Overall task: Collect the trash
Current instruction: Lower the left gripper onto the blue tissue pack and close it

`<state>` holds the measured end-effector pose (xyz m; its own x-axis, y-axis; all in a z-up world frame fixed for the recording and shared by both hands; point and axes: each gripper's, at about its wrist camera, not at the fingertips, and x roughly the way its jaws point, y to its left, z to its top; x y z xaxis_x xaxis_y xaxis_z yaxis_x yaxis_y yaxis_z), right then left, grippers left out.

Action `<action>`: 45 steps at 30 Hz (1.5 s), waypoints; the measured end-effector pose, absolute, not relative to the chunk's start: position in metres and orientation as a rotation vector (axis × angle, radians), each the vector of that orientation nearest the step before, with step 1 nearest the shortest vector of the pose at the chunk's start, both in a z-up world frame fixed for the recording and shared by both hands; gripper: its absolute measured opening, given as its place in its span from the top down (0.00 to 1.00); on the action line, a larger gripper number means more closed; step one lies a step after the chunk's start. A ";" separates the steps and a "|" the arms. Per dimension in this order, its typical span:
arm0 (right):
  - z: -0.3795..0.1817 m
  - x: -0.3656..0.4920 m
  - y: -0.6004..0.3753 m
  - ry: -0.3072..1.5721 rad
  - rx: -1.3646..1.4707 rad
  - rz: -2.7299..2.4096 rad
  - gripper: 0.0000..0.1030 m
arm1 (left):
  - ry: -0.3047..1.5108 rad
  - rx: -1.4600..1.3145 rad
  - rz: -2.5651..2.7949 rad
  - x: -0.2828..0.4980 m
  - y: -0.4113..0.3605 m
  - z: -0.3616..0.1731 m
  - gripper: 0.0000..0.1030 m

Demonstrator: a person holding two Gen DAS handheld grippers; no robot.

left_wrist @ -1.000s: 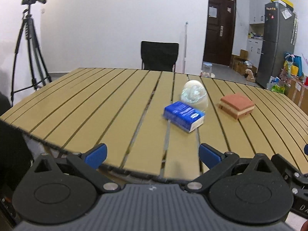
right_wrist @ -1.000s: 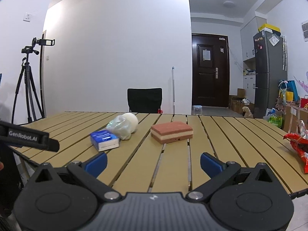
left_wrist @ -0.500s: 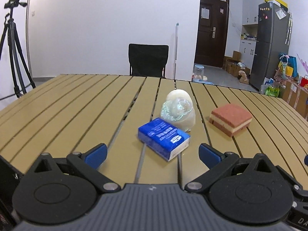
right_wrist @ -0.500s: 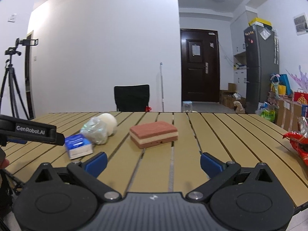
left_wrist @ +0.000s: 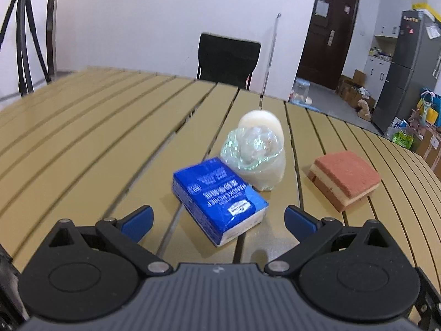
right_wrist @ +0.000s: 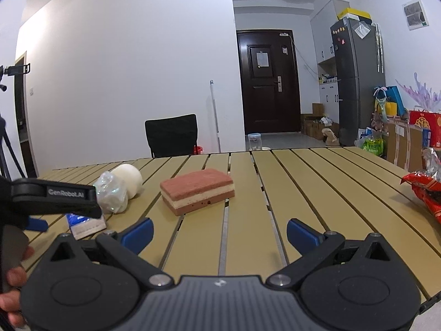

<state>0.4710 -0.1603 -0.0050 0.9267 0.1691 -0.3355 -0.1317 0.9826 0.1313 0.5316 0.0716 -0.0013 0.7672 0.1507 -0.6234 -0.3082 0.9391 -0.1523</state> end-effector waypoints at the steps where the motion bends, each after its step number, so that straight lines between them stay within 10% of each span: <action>1: -0.005 0.472 -0.161 0.355 0.108 0.155 0.00 | 0.660 -0.263 0.256 0.534 0.073 -0.004 0.00; 10: -0.010 0.477 -0.159 0.376 0.099 0.159 0.00 | 0.649 -0.278 0.304 0.542 0.077 -0.009 0.12; 15: -0.010 0.476 -0.159 0.379 0.102 0.158 0.00 | 0.640 -0.261 0.322 0.540 0.076 -0.008 0.51; 45: -0.015 0.488 -0.113 0.399 0.124 0.188 0.00 | 0.581 -0.274 0.247 0.519 0.133 0.019 0.81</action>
